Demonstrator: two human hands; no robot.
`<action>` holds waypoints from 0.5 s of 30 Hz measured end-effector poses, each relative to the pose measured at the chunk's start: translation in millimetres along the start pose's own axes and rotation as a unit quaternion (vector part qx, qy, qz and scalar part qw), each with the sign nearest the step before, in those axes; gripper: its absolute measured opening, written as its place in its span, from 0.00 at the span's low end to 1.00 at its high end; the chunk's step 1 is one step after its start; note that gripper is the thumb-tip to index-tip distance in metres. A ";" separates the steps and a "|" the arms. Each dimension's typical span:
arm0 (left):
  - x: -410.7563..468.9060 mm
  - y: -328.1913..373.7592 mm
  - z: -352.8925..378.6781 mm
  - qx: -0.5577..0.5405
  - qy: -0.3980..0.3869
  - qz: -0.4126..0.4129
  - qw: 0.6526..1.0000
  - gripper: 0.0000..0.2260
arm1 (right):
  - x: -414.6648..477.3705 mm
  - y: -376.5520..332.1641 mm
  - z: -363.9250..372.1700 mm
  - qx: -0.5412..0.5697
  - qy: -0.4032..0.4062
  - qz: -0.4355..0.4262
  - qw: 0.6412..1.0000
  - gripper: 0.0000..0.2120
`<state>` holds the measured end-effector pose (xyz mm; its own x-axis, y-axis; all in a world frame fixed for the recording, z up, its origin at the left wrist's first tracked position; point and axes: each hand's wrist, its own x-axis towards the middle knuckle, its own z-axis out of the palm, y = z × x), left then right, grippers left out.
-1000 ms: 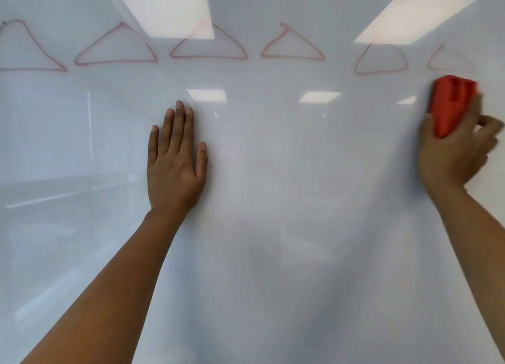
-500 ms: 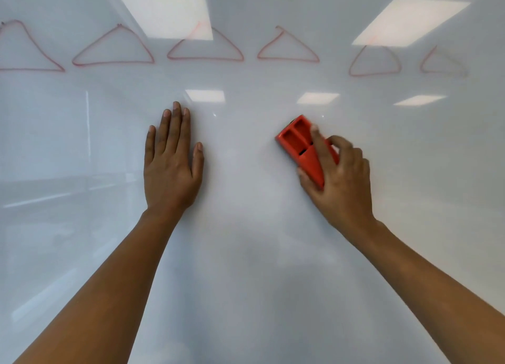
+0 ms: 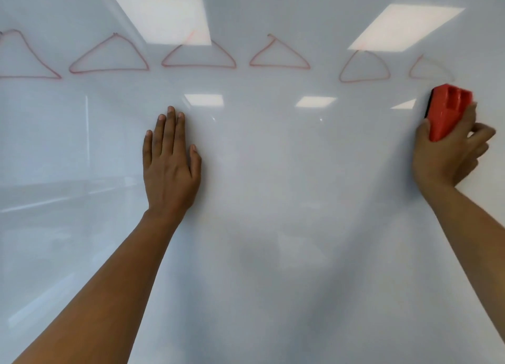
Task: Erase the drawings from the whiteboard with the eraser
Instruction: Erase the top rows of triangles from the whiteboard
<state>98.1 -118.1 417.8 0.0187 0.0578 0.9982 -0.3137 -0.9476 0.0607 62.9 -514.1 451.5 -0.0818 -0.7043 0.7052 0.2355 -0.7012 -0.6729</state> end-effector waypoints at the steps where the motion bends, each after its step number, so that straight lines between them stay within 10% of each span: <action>1: 1.1 3.1 0.5 -0.004 0.004 -0.005 1.000 0.24 | 10.2 -9.8 4.5 0.005 0.008 0.036 0.999 0.33; 4: 11.1 10.7 0.8 -0.006 0.012 0.012 1.000 0.24 | 28.7 -39.2 17.2 0.002 0.000 0.082 0.997 0.33; 11: 29.3 21.4 8.8 -0.018 -0.009 0.031 0.999 0.23 | 10.2 -26.7 10.9 -0.015 -0.065 -0.196 0.978 0.33; 15: 28.1 19.3 11.4 -0.018 0.003 0.033 0.999 0.24 | 28.3 2.1 3.5 -0.041 -0.039 -0.188 0.980 0.32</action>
<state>103.3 -138.3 447.0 -0.0088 -0.0033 1.0000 -0.3483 -0.9374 -0.0062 64.5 -535.1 470.9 -0.0733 -0.3854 0.9198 0.1239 -0.9187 -0.3751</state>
